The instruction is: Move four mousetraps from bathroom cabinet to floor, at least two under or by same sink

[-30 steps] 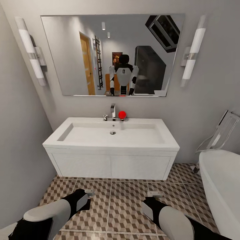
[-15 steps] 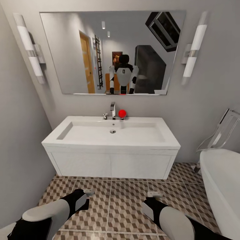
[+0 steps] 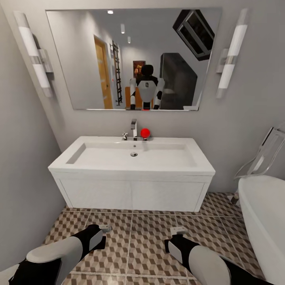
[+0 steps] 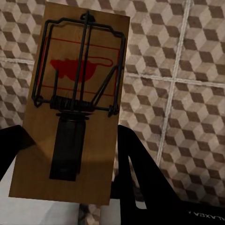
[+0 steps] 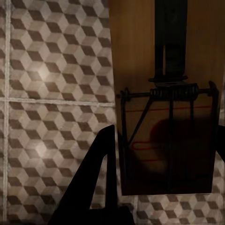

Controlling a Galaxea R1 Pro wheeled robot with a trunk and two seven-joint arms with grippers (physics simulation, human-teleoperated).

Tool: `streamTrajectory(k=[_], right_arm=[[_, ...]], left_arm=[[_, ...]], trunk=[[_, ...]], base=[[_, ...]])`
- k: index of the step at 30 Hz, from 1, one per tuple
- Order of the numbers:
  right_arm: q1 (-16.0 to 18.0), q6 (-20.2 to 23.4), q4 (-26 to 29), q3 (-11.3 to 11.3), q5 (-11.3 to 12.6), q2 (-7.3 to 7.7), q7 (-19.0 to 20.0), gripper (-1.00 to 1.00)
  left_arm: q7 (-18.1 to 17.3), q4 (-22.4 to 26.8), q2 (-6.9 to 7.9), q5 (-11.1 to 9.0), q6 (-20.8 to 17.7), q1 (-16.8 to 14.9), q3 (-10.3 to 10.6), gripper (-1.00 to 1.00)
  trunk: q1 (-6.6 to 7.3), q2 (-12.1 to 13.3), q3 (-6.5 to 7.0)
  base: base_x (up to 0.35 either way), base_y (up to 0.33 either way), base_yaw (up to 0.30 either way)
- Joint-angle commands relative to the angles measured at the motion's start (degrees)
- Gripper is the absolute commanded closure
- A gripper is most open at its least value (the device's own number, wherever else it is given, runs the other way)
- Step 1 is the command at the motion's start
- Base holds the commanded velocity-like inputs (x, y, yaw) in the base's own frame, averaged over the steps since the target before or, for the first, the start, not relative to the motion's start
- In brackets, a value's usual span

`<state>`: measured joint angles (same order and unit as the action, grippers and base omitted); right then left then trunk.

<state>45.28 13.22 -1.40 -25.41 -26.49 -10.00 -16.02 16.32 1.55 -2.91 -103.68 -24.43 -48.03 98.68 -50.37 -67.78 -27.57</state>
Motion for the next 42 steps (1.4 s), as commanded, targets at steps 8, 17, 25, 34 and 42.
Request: streamTrajectory(k=[8, 17, 25, 34, 42], right_arm=[[0.1, 0.1, -0.1, -0.4, -2.4, 0.13, -0.1, 1.0], [0.1, 0.1, -0.1, -0.4, -2.4, 0.11, -0.1, 1.0], [0.1, 0.1, -0.1, -0.4, -2.4, 0.15, -0.1, 1.0], [0.1, 0.1, -0.1, -0.4, -2.4, 0.15, -0.1, 1.0], [0.1, 0.1, -0.1, -0.4, -2.4, 0.15, -0.1, 1.0]], left_arm=[[0.3, 0.2, -0.26, -0.5, -0.2, 0.0, 0.4, 1.0], [0.4, 0.2, -0.34, -0.5, -0.3, 0.0, 0.4, 1.0], [0.4, 0.2, -0.33, -0.5, -0.3, -0.1, 0.4, 1.0], [0.3, 0.2, -0.24, -0.5, -0.4, -0.1, 0.4, 1.0], [-1.0, 0.2, -0.18, -0.5, -0.5, -0.1, 0.4, 1.0]], trunk=[[-1.77, -3.3, -1.5], [-3.74, -6.9, -3.12], [-5.5, -10.1, -4.55], [-7.48, -13.7, -6.17], [-9.23, -16.9, -7.6]], base=[[0.0, 0.0, 0.0], [0.0, 0.0, 0.0], [0.0, 0.0, 0.0], [0.0, 0.0, 0.0], [0.015, 0.0, 0.0]])
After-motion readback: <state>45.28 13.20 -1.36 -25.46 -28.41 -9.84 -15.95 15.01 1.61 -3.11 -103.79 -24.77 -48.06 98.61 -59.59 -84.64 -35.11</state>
